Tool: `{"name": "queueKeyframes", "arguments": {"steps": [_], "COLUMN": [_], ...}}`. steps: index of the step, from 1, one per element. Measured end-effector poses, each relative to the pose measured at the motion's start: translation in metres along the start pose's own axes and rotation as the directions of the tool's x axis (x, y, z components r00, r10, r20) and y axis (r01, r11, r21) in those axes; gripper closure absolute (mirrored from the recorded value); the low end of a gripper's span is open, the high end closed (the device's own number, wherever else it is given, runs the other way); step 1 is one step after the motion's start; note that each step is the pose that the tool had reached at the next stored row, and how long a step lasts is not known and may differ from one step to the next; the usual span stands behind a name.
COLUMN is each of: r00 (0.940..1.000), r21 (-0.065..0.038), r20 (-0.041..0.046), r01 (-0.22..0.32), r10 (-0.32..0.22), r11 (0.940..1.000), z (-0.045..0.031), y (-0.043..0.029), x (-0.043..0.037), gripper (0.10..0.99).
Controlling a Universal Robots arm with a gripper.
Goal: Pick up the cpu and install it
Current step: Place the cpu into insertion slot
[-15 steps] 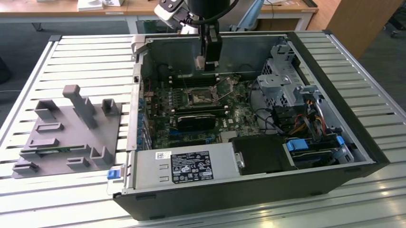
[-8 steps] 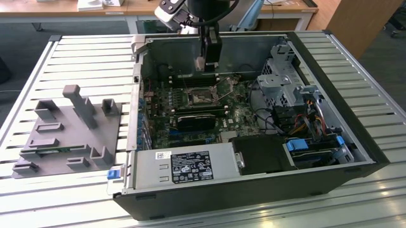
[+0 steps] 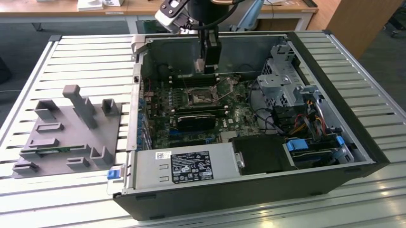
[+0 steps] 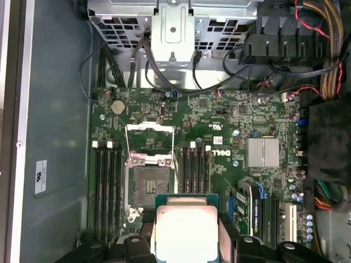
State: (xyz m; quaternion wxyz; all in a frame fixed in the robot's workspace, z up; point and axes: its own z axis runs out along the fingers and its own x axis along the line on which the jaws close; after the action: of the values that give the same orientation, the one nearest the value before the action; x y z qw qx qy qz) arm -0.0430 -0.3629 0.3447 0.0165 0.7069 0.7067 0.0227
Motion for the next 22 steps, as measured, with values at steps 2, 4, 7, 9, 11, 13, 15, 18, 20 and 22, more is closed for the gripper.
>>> {"name": "queueKeyframes", "arguments": {"steps": [2,4,7,9,11,13,15,18,20,22], "r00": [1.0000,1.0000,1.0000,1.0000,1.0000,1.0000,1.0000,1.0000,1.0000,1.0000], "r21": [0.000,0.000,0.000,0.001,0.001,0.001,0.001,0.001,0.001,0.001], "r20": [0.0001,0.0000,-0.0002,-0.0001,-0.0001,-0.0002,-0.0002,-0.0001,-0.0001,0.0000], "r01": [0.000,0.000,0.000,0.000,0.000,0.000,0.000,0.000,0.000,0.000], "r10": [0.000,0.000,0.000,0.000,0.000,0.000,0.000,0.000,0.000,0.000], "r11": [1.0000,1.0000,1.0000,1.0000,1.0000,1.0000,1.0000,1.0000,1.0000,1.0000], "z": [0.0025,0.0055,0.0095,0.0118,0.0138,0.0157,0.0172,0.0195,0.0211,0.0225], "y": [-0.0001,-0.0003,-0.0005,-0.0006,-0.0008,-0.0009,-0.0010,-0.0011,-0.0012,-0.0012], "x": [0.0030,0.0065,0.0080,0.0081,0.0081,0.0081,0.0081,0.0081,0.0081,0.0081], "gripper": [0.545,0.545,0.545,0.545,0.545,0.545,0.545,0.545,0.545,0.545]}}
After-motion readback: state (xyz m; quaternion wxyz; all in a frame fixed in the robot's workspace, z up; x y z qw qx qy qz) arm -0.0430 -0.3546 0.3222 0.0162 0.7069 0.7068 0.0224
